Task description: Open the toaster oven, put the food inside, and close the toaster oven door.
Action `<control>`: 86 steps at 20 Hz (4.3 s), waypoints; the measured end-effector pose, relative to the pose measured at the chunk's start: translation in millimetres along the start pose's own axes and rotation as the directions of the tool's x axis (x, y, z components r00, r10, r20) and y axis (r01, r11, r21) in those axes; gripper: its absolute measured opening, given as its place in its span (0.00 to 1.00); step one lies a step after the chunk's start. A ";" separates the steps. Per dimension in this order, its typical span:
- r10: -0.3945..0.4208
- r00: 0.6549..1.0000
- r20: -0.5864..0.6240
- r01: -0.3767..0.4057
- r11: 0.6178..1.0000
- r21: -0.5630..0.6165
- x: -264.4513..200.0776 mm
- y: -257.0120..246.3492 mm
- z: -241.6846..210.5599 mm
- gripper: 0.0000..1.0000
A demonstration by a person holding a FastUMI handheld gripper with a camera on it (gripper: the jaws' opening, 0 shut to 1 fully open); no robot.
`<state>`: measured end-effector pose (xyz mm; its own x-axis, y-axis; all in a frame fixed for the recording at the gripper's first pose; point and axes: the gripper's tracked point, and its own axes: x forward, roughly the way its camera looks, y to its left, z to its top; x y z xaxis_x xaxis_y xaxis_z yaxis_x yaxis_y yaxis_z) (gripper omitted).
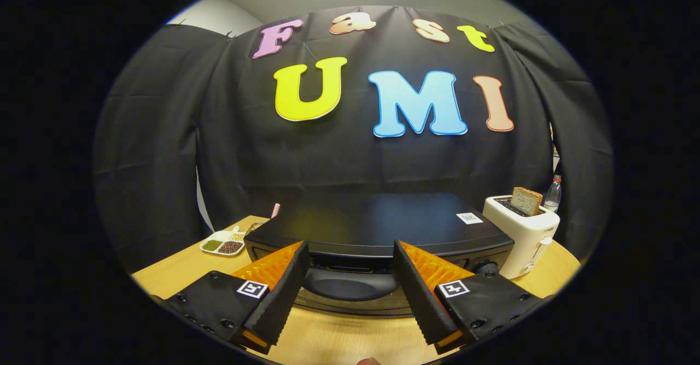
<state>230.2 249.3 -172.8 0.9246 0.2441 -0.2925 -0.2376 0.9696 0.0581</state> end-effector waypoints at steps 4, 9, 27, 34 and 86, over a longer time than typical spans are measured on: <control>-0.020 1.000 -0.013 0.020 0.999 -0.031 3.4 0.4 -10.4 0.98; -0.018 1.000 0.009 0.018 0.999 -0.035 1.9 0.4 -11.0 0.98; -0.011 0.993 -0.115 0.002 0.997 -0.077 -74.9 12.2 -80.0 0.97; -0.035 0.971 -0.236 0.015 0.996 -0.086 -93.9 15.9 -122.3 0.97; 0.344 0.436 -0.832 -0.082 0.936 0.344 -230.6 -179.1 -212.9 0.79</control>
<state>-3.9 16.0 -318.9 0.0736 0.4265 -0.9015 -0.1954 0.8926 0.4063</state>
